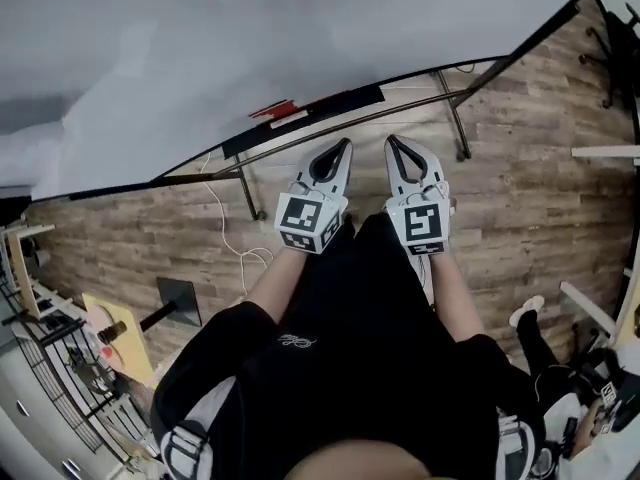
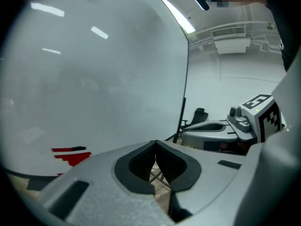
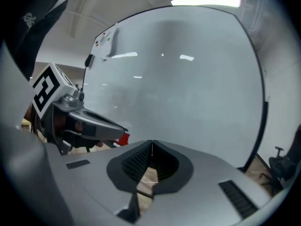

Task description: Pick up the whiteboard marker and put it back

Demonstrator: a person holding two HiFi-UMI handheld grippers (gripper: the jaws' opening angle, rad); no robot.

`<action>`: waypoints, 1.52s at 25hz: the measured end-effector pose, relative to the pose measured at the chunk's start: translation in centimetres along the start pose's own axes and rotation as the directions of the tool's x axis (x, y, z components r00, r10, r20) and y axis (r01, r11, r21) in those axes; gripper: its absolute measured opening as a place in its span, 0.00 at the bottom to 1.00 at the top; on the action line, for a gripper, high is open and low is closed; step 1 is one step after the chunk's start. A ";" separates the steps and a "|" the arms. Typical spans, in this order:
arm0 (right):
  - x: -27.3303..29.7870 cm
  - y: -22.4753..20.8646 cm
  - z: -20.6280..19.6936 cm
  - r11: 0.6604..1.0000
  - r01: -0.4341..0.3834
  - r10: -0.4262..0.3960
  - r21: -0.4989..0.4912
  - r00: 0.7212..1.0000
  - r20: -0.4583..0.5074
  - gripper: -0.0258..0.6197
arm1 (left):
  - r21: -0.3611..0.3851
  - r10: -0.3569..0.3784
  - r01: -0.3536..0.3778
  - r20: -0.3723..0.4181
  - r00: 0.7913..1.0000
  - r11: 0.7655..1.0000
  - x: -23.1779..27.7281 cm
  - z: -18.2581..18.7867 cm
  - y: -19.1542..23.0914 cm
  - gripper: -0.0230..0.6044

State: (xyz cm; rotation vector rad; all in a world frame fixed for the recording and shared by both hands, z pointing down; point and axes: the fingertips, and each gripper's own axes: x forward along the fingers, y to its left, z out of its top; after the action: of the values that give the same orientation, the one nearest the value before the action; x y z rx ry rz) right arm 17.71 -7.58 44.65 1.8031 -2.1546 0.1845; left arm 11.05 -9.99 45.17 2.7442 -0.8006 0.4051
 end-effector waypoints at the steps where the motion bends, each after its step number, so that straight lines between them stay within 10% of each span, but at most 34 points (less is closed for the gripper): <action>1: 1.5 1.1 0.2 0.998 -0.033 0.032 -0.045 0.999 -0.028 0.04 | -0.015 0.043 -0.043 0.004 0.999 0.999 -0.9 -0.2 1.6 0.05; 9: 11.1 10.9 2.2 0.883 -0.291 0.235 -0.369 0.953 -0.191 0.04 | -0.167 0.369 -0.362 0.006 0.930 0.917 -10.0 -3.4 13.9 0.05; 21: 19.3 18.0 -2.5 0.607 -0.436 0.117 -0.664 0.876 -0.467 0.05 | -0.257 0.445 -0.429 0.006 0.896 0.866 -16.6 -6.9 20.8 0.05; 31: 23.5 19.9 -6.0 0.466 -0.549 0.088 -0.694 0.809 -0.581 0.16 | -0.441 0.608 -0.554 -0.024 0.793 0.706 -21.2 -12.2 22.6 0.05; 38: 24.5 20.5 -8.0 0.428 -0.557 0.057 -0.712 0.803 -0.593 0.14 | -0.486 0.678 -0.616 -0.064 0.732 0.620 -24.3 -15.5 21.7 0.05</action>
State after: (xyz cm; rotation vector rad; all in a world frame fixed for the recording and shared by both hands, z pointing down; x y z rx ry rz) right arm -4.64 -24.03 62.31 0.6182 -1.6564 -0.3140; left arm -23.60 -11.06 55.00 1.9457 -1.6883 0.1171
